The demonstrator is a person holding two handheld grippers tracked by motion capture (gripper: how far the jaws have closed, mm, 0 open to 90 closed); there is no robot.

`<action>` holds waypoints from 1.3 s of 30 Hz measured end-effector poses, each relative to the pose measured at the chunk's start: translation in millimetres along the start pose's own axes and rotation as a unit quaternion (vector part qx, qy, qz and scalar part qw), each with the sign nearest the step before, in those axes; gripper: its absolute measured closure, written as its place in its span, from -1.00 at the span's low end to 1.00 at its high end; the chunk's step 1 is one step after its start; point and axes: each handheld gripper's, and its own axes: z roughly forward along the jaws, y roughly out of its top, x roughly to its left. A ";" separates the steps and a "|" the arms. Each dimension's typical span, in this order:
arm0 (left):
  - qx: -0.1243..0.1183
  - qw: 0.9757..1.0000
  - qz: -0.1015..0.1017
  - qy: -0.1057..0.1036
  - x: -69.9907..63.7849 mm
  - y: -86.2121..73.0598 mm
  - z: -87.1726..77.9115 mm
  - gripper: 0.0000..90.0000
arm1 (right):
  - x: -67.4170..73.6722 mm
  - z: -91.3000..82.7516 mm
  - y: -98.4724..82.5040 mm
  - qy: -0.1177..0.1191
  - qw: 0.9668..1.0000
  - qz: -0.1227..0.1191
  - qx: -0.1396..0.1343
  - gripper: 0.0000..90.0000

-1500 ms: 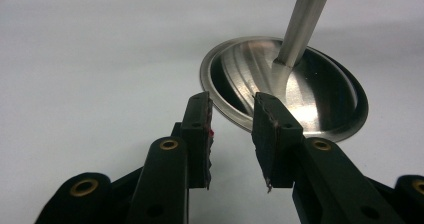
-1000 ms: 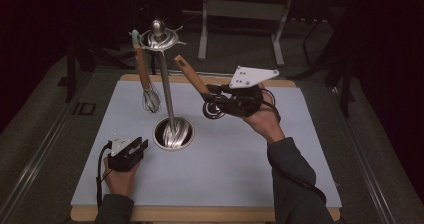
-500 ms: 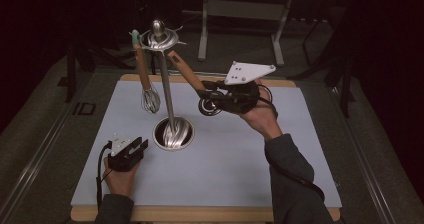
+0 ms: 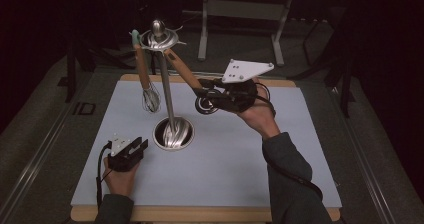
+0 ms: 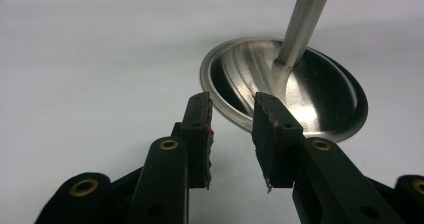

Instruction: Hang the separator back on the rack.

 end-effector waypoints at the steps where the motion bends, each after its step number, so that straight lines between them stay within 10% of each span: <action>1: 0.000 1.000 0.000 0.000 0.1 0.0 0.0 0.54 | 0.1 0.3 0.3 0.001 1.000 0.000 -0.001 0.58; 39: -0.003 1.000 -0.001 0.000 0.2 -0.2 -0.5 0.54 | 4.6 13.8 2.7 0.012 1.000 -0.002 0.003 0.58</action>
